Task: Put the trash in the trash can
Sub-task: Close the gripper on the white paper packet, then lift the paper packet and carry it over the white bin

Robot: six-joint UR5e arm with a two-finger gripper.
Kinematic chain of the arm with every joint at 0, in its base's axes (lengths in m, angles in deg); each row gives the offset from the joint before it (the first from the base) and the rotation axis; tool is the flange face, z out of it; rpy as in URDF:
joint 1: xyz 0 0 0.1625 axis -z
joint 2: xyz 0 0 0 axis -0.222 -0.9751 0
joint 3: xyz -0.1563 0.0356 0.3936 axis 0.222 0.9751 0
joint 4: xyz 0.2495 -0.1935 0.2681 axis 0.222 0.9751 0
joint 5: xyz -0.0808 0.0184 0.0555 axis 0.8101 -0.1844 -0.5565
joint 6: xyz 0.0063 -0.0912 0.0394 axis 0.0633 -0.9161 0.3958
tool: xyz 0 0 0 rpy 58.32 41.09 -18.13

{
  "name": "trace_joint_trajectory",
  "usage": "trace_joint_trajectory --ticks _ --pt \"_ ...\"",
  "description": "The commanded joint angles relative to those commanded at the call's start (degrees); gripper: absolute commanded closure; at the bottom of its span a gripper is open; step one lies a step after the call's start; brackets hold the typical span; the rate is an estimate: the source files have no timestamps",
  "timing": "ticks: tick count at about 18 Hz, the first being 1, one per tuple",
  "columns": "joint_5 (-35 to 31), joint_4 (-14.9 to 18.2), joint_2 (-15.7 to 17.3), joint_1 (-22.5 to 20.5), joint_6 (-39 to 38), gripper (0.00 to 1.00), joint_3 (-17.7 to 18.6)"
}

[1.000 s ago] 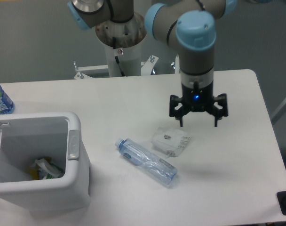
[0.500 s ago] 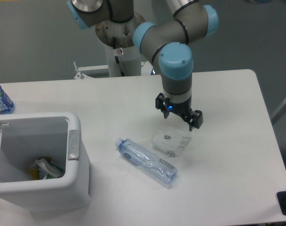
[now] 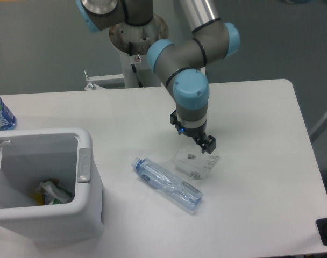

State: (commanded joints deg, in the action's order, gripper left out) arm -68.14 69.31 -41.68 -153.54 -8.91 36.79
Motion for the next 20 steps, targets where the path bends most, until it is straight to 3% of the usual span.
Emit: trace_joint_trajectory --ticks 3,4,9,10,12,20 --pt "-0.1 -1.4 -0.2 0.1 -0.3 0.01 0.0" --pt "-0.1 -2.2 -0.3 0.1 -1.9 0.12 -0.1" --pt "0.0 -2.8 -0.4 0.1 -6.0 0.85 -0.8" --pt "0.1 -2.7 -0.3 0.0 -5.9 0.95 -0.9" --pt "0.1 -2.6 0.1 -0.4 -5.5 1.0 -1.2" --pt "1.0 -0.7 2.4 -3.2 -5.0 1.0 -3.4"
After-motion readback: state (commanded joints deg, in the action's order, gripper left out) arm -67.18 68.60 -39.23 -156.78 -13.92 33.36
